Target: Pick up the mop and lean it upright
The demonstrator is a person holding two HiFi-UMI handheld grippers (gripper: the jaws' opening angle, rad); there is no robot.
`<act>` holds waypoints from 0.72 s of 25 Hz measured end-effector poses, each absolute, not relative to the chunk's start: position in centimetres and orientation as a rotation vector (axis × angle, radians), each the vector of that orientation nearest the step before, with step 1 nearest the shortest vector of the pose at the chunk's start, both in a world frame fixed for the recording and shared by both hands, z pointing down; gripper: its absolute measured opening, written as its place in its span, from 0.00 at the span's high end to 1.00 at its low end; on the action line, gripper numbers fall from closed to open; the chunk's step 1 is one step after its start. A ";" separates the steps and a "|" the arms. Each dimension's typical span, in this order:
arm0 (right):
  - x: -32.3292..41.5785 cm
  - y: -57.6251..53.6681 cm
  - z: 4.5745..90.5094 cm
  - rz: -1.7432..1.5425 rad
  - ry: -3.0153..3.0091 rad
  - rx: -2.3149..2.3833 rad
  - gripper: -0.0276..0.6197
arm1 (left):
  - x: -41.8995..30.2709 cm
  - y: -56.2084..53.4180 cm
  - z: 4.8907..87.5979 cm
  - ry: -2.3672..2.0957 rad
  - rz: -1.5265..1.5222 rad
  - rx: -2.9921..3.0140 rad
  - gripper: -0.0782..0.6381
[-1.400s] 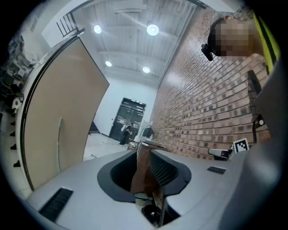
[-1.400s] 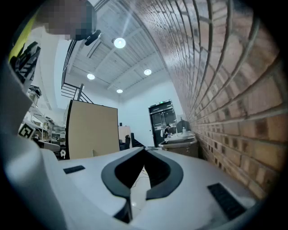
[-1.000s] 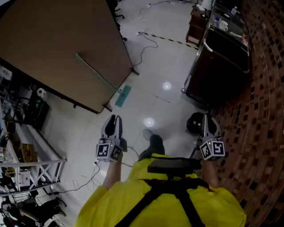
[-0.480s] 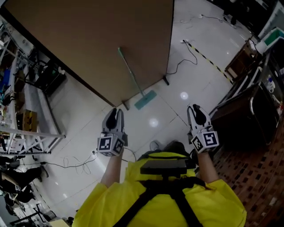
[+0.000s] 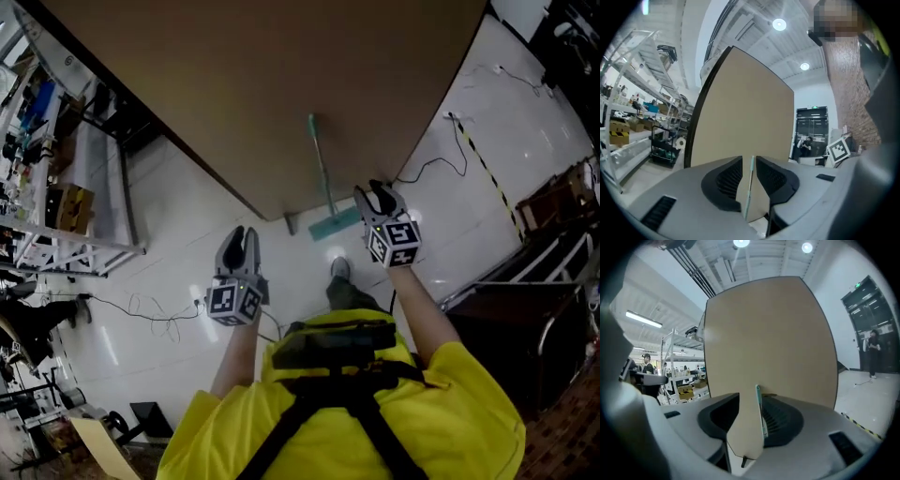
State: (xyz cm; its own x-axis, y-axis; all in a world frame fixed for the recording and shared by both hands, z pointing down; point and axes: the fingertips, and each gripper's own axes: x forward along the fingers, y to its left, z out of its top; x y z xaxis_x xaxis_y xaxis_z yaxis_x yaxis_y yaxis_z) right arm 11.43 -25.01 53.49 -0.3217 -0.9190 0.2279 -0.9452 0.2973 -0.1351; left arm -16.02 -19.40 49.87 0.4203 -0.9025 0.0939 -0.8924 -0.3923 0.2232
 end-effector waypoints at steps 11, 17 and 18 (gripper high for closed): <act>5.2 -49.5 66.8 0.460 -2.274 1.597 0.63 | -16.0 -26.4 48.5 -1.727 -0.095 2.379 0.76; 3.8 -51.9 69.1 0.426 -2.201 1.633 0.77 | -18.9 -26.9 49.4 -1.798 -0.085 2.299 0.76; 3.6 -52.0 69.0 0.414 -2.199 1.637 0.78 | -19.3 -27.1 49.5 -1.803 -0.075 2.297 0.76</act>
